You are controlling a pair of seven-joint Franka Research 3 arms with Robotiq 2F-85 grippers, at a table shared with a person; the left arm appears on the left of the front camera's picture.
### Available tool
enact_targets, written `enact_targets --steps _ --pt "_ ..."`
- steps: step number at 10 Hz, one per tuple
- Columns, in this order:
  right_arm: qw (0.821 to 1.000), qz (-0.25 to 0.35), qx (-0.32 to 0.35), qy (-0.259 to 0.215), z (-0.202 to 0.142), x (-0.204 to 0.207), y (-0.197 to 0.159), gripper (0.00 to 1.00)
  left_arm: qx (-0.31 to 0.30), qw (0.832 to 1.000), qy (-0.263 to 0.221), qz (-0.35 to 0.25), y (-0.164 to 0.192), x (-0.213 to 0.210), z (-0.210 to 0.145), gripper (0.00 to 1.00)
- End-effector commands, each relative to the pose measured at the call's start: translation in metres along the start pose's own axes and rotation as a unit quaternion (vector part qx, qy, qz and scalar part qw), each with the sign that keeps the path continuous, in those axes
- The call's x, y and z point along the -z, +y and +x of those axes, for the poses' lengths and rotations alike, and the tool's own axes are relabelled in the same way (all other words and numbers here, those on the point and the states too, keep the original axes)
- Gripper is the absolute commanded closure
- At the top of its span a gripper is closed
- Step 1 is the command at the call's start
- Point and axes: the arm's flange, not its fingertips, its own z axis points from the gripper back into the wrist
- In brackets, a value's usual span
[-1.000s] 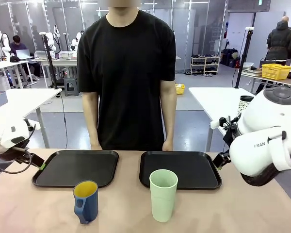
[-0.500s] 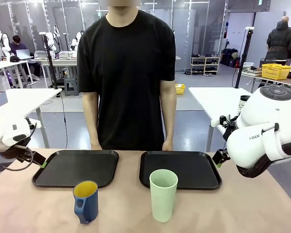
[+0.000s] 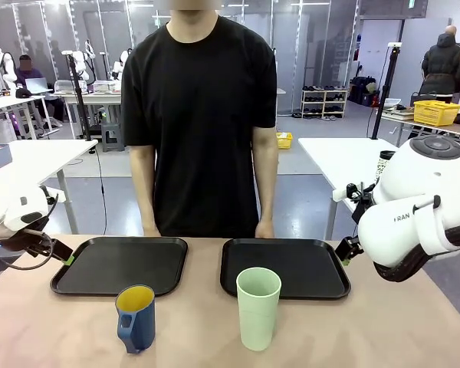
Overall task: Sort and store the cups by type.
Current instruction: Pick up the Reusable plastic cup.
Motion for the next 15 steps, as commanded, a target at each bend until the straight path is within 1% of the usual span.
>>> enact_targets --steps 1,15 --pt "1.0 0.001 -0.002 -0.001 -0.0023 0.0015 0.0012 0.0 0.002 1.0 -0.002 0.001 0.001 0.0 -0.0004 0.0" --pt "1.0 0.001 -0.002 -0.001 -0.0023 0.0015 0.0012 0.0 0.002 1.0 -0.002 0.001 0.001 0.0 -0.0004 0.0"
